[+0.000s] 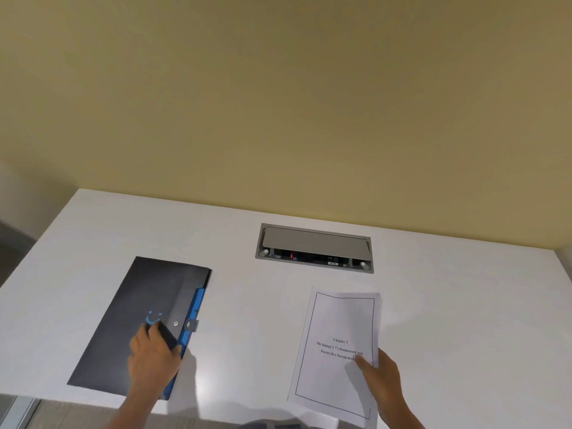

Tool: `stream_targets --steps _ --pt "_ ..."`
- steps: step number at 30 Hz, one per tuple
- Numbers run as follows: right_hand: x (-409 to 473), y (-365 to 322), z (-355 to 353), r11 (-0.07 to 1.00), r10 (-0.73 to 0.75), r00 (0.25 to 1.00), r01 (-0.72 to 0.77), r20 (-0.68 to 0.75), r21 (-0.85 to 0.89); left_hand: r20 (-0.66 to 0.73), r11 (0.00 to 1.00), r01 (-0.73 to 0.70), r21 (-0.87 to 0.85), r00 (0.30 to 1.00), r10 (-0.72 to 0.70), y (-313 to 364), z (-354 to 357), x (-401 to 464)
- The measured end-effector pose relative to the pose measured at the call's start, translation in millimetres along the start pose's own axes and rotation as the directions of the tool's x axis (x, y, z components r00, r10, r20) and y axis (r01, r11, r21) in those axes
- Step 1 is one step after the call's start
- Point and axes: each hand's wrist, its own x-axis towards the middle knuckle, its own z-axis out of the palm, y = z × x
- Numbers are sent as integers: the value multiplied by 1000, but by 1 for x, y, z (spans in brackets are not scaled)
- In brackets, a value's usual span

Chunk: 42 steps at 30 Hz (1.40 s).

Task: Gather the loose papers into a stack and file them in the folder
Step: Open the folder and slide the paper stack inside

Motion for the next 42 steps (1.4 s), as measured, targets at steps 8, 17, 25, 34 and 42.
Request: stream_targets --steps 8,17,25,34,42 --pt "-14 -3 7 1000 -6 1000 6 0 -26 104 988 -69 140 993 54 -6 15 21" --pt "-25 -8 8 999 -11 1000 11 19 32 183 999 -29 21 983 25 13 0 18" --pt "-41 -30 -9 988 -29 999 23 37 150 55 960 -21 -278 998 38 32 -45 -8" --pt "-61 -84 -54 935 -160 985 171 -59 310 -70 886 -158 -437 987 142 87 -56 -60" --pt "-66 -119 -94 856 -193 974 228 -121 464 -14 776 -179 -605 977 214 178 -57 -120"
